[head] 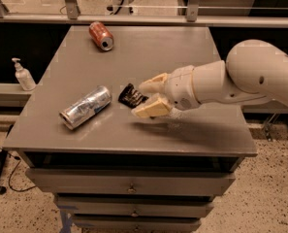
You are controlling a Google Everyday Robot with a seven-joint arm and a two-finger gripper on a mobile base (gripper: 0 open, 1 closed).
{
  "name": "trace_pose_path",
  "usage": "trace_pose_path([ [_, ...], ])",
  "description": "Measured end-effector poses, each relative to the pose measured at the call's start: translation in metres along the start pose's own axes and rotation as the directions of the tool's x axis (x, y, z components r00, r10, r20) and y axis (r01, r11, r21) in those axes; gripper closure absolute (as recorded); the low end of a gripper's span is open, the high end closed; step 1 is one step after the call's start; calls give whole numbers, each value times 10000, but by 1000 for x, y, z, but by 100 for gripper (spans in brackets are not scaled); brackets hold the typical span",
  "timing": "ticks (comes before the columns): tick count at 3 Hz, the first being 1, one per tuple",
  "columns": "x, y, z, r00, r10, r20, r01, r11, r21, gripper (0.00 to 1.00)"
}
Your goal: Move rxbar chocolate near redbull can
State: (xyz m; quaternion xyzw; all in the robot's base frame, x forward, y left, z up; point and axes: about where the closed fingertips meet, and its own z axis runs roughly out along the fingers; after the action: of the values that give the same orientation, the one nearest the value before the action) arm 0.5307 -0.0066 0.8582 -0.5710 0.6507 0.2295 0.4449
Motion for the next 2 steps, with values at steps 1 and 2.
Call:
trace_pose_path([
  [1,-2,-4,-9,9996,134,241,-138,9997,193,0],
  [2,11,-34,-46,9945,524,905,-617,9928,1028,0],
])
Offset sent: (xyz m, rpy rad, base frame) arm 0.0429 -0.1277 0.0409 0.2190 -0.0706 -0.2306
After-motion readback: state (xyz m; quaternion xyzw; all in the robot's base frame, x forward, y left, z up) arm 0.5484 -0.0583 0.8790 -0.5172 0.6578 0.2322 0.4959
